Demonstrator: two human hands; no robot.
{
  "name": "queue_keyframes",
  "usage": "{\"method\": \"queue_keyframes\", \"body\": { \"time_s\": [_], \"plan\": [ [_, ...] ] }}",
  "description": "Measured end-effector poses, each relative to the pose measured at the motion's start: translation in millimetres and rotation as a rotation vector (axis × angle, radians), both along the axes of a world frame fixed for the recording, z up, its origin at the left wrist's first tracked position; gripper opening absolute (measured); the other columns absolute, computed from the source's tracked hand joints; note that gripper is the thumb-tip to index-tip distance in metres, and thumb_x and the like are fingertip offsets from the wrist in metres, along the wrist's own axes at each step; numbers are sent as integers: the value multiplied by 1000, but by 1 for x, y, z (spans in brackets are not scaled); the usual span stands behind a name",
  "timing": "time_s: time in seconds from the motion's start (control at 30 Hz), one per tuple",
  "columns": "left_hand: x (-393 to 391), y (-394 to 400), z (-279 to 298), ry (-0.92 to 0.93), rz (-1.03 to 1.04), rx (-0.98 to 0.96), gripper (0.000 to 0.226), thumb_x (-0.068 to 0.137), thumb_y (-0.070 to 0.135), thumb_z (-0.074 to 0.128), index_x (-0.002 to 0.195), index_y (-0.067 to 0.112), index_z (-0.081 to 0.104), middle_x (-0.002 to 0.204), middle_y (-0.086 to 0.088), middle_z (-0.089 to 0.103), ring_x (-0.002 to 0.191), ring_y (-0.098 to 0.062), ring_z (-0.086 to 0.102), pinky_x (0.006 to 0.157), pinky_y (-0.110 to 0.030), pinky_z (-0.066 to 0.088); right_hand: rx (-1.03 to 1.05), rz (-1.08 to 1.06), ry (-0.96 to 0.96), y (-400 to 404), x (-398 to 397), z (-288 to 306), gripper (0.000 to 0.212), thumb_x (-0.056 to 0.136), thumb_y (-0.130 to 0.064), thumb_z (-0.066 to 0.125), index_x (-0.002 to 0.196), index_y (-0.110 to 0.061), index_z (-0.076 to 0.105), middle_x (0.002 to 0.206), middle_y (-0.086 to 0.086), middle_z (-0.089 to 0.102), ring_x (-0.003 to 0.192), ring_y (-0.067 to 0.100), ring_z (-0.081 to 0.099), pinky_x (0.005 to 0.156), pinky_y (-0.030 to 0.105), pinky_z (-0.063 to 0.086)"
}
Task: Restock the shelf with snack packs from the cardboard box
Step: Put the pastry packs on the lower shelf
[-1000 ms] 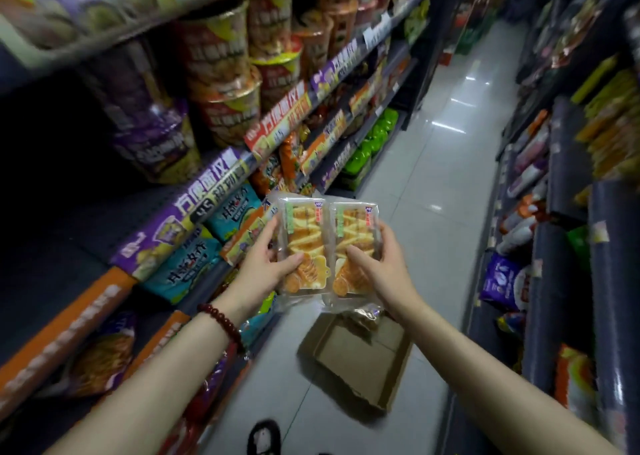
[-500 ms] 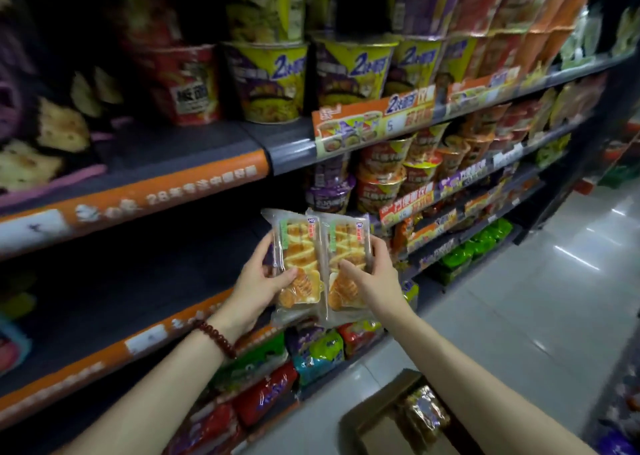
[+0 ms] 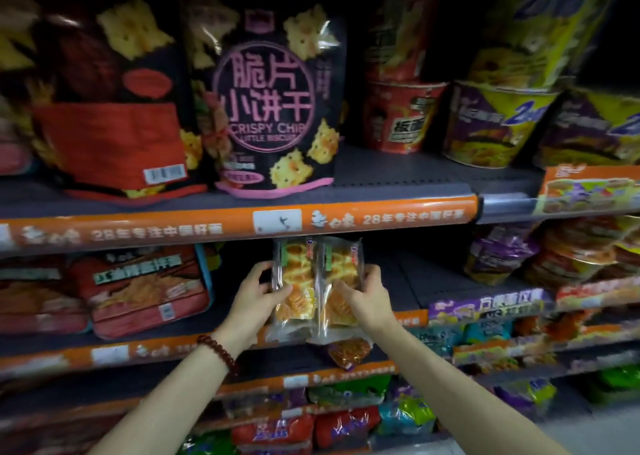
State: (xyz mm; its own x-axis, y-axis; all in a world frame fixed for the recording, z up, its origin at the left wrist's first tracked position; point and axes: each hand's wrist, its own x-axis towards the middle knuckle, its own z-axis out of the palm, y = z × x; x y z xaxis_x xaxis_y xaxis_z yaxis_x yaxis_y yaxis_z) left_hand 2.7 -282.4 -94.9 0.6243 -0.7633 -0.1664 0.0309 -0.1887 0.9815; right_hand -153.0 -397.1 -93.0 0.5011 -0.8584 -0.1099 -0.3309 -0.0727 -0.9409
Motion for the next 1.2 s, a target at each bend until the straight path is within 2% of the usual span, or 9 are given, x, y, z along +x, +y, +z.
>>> {"method": "queue_keyframes", "body": {
  "time_s": [0.07,0.23,0.3,0.4,0.47,0.6,0.93,1.07,1.2],
  "plan": [
    [19,6,-2,-8,23,8,46,86,7,67,124,25,48,106,-10,68,92,-19,66,75,-29,55,26,8,13,0,23,-2,52,85,-34,68,124,-11,40,106,3,59,99,23,60,80,32,46],
    [53,13,-14,1,69,39,42,88,13,67,124,30,54,114,-5,64,104,-26,64,94,-51,51,-19,3,49,-2,61,-5,47,83,-27,71,122,-11,51,104,4,60,105,27,60,82,28,45],
    [57,13,-18,9,69,66,40,88,13,66,122,30,55,110,-3,65,103,-25,64,94,-48,51,-17,-5,91,-5,68,-9,48,83,-26,71,123,-10,52,111,8,63,107,28,60,85,28,46],
    [55,15,-20,-59,83,125,38,90,15,63,127,21,55,103,4,63,104,-22,62,88,-31,50,-9,6,168,-8,75,-16,49,83,-29,71,124,-10,55,118,10,65,110,29,60,92,33,48],
    [55,17,-19,-87,72,161,50,88,17,67,135,17,49,110,2,59,112,-20,58,88,-27,47,-1,23,201,-8,78,-20,50,84,-32,70,126,-10,54,121,10,64,112,29,59,95,34,47],
    [55,18,-20,-16,-22,211,91,75,9,79,149,18,27,146,-8,42,133,-23,42,105,-35,41,27,-4,215,-8,83,-27,54,84,-31,70,129,-9,50,123,11,62,115,29,58,95,33,46],
    [67,25,-25,-43,-85,235,89,77,3,76,149,20,27,151,-9,36,139,-23,34,108,-34,35,-102,19,267,-1,83,-39,60,80,-40,71,131,-16,51,119,9,62,115,27,57,96,34,48],
    [63,19,-21,-209,-43,340,82,75,10,79,144,15,35,143,-12,46,128,-27,47,105,-38,42,-137,15,272,-2,81,-37,55,80,-40,71,125,-12,55,117,11,62,110,27,59,94,34,49],
    [49,17,-8,-476,-32,467,74,79,20,76,142,8,39,140,-11,50,127,-26,50,98,-27,41,-132,70,255,-2,74,-31,51,82,-35,70,124,-11,54,115,8,65,106,24,62,82,22,46]
  ]
}}
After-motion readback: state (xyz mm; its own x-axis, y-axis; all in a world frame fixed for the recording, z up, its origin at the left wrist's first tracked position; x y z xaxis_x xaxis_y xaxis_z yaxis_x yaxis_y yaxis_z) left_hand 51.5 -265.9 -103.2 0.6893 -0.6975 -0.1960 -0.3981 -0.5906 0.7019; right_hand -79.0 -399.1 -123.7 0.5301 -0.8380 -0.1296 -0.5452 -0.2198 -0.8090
